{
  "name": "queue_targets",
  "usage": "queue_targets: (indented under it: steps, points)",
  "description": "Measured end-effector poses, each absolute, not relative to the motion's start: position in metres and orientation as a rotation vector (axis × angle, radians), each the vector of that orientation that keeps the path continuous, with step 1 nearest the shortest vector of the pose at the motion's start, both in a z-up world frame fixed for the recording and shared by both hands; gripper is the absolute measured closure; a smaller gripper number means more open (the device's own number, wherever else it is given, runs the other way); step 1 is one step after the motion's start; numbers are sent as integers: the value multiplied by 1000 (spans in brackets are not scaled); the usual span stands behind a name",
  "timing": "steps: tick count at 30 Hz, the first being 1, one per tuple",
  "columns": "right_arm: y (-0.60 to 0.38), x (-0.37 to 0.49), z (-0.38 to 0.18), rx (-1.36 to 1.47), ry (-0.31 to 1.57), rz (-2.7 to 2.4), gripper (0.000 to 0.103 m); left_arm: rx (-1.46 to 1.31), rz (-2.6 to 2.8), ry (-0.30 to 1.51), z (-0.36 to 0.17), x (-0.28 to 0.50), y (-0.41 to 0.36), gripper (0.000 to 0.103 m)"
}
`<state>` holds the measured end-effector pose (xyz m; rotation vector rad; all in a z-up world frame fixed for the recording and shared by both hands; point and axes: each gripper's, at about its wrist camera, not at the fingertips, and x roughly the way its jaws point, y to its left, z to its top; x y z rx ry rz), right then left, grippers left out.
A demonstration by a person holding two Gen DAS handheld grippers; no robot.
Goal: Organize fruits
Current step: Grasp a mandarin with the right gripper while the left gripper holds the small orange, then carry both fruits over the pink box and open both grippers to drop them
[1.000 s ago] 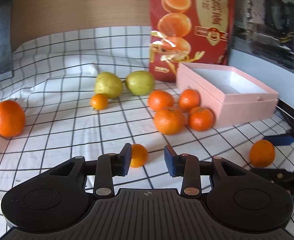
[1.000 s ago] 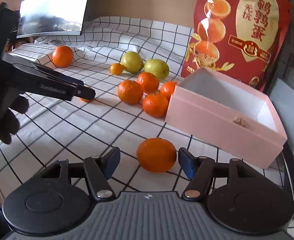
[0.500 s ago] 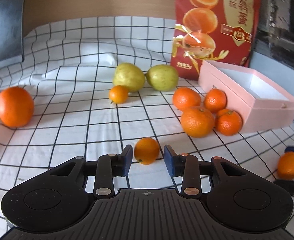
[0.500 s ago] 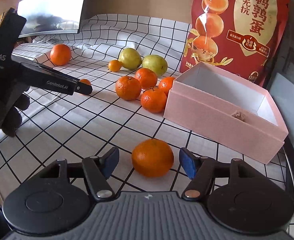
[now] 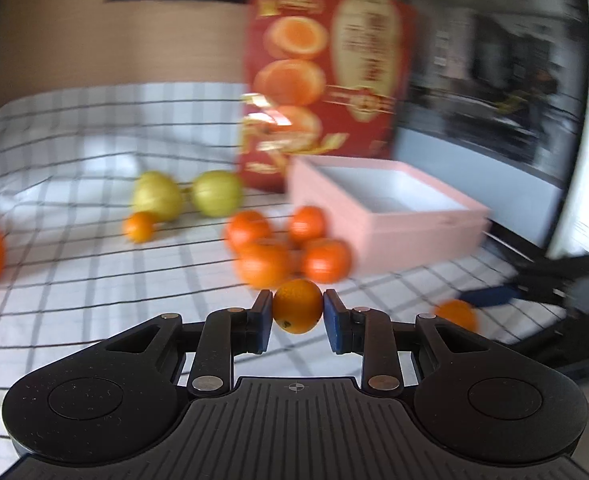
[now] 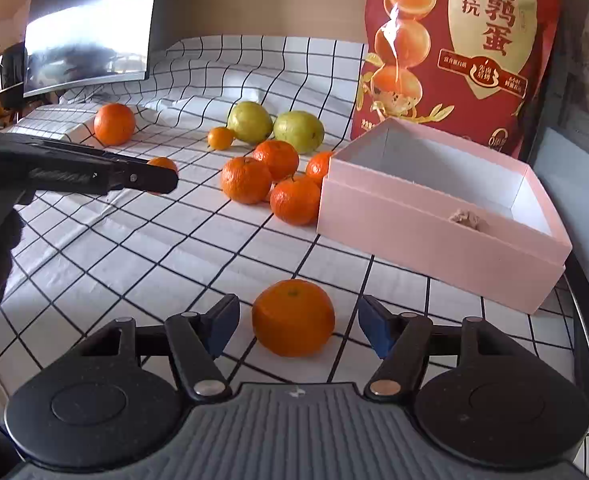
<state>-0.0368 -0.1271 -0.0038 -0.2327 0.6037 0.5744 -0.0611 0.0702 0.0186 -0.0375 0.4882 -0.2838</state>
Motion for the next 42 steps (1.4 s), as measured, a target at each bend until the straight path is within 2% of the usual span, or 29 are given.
queue_targets:
  steps: [4, 12, 14, 15, 18, 24, 30, 34, 38, 42]
  points:
    - [-132, -36, -4, -219, 621, 583, 46, -18, -334, 505, 15, -61, 52, 71]
    - [-131, -31, -6, -215, 655, 613, 47, -43, -342, 562, 3, -51, 42, 71]
    - [-129, -31, -6, -222, 652, 608, 58, -51, -344, 561, 3, -53, 43, 71]
    - [-129, -32, -4, -224, 651, 606, 60, -58, -349, 560, 4, -54, 44, 71]
    - [-138, -33, 7, -182, 647, 601, 60, -80, -357, 556, 8, -53, 46, 71]
    - [-168, -30, 63, -118, 531, 530, 60, -163, -361, 531, 22, -42, 51, 71]
    - [-178, 17, 108, -76, 488, 423, 60, -277, -363, 499, 40, -11, 48, 71]
    - [-166, 64, 101, -130, 543, 295, 60, -341, -390, 461, 67, 39, 37, 71]
    - [-164, 85, 74, -163, 583, 225, 60, -285, -395, 467, 84, 90, 6, 71]
    - [-169, 95, 57, -119, 615, 259, 60, -200, -419, 593, 68, 134, -32, 71]
